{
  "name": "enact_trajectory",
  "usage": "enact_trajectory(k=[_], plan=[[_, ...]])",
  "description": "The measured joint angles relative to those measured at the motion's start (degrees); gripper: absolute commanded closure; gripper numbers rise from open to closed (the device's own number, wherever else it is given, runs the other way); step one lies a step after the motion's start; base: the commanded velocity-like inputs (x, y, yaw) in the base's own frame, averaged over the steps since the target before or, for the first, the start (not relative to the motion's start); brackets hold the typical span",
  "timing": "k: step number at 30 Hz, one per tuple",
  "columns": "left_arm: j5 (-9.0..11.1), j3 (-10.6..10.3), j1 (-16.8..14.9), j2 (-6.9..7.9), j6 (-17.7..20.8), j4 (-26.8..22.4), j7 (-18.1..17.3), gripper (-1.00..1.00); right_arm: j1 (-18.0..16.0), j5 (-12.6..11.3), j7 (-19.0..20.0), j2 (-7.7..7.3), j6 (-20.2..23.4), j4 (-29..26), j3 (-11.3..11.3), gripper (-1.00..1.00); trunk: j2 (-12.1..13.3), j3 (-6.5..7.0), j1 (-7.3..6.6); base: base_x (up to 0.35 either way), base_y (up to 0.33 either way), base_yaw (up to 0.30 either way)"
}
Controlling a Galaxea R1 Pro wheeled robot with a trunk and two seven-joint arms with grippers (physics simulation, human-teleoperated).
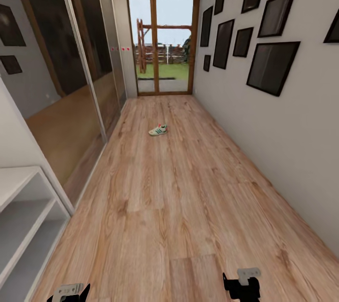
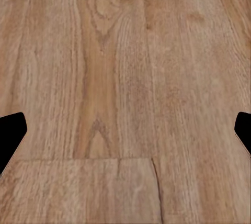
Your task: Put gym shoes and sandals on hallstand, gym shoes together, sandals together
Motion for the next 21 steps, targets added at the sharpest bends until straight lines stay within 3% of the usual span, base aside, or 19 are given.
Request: enact_trajectory(k=[21], plan=[[0.02,0.08,0.0,0.09,-0.04,0.0,0.0,-1.0,0.03,0.0,-0.07,-0.11,-0.01,0.09,0.0,-1.0,0.0,0.0,0.0,0.338,0.0,0.0]])
